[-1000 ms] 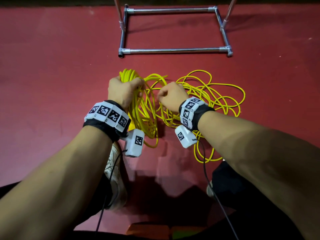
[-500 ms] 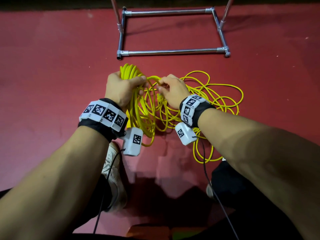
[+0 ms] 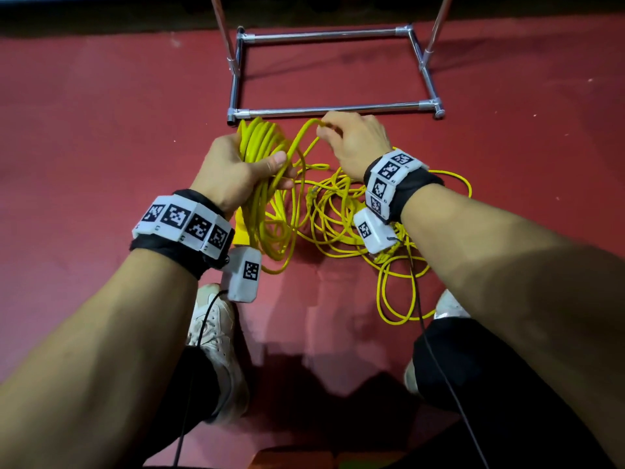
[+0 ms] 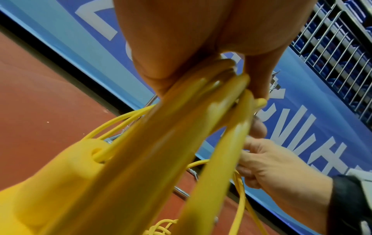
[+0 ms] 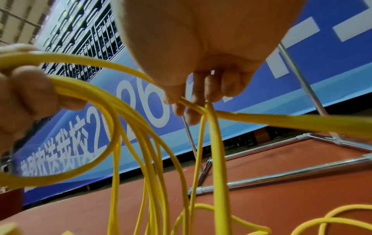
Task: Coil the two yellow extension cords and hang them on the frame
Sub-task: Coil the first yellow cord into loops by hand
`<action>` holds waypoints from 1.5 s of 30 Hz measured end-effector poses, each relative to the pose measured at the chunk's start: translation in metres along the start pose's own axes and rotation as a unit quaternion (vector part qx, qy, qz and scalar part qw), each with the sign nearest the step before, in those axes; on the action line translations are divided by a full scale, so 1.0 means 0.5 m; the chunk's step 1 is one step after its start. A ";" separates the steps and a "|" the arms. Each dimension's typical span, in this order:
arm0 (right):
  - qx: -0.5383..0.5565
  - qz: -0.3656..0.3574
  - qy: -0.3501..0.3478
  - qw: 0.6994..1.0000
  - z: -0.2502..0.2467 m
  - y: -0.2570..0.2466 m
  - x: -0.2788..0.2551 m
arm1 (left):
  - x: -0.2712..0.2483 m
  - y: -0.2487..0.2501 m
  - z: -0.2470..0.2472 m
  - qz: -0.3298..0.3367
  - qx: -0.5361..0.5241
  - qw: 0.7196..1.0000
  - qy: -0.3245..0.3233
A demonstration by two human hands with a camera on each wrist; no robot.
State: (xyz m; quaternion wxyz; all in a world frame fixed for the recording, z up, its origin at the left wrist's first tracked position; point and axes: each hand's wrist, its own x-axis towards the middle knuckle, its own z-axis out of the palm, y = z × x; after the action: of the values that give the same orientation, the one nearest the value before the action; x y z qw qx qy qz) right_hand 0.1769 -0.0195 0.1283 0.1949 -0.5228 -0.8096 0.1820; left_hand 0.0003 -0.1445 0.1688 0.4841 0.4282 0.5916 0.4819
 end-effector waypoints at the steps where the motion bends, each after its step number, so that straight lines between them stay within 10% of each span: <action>1: 0.012 -0.019 0.000 1.000 -0.004 0.003 0.001 | 0.000 -0.002 0.000 0.001 0.000 1.000 -0.001; 9: -0.022 -0.155 -0.029 0.987 -0.003 -0.045 -0.006 | -0.005 -0.009 0.014 0.009 -0.043 0.999 -0.013; 19: -0.030 0.002 -0.152 0.988 0.043 0.017 -0.031 | -0.005 0.003 -0.004 0.036 -0.049 0.998 0.007; 37: 0.055 -0.108 -0.009 0.993 0.061 -0.039 -0.052 | 0.013 -0.051 0.014 -0.011 0.000 0.995 0.095; 45: 0.083 0.154 0.006 0.985 0.053 0.138 -0.070 | 0.020 -0.018 -0.044 0.022 -0.101 0.983 0.153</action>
State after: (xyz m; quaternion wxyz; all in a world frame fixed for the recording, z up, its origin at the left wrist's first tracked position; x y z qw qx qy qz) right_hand 0.2304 -0.0274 0.0667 0.2118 -0.6244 -0.7004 0.2731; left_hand -0.0236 -0.1398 0.1596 0.4177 0.3112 0.5972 0.6099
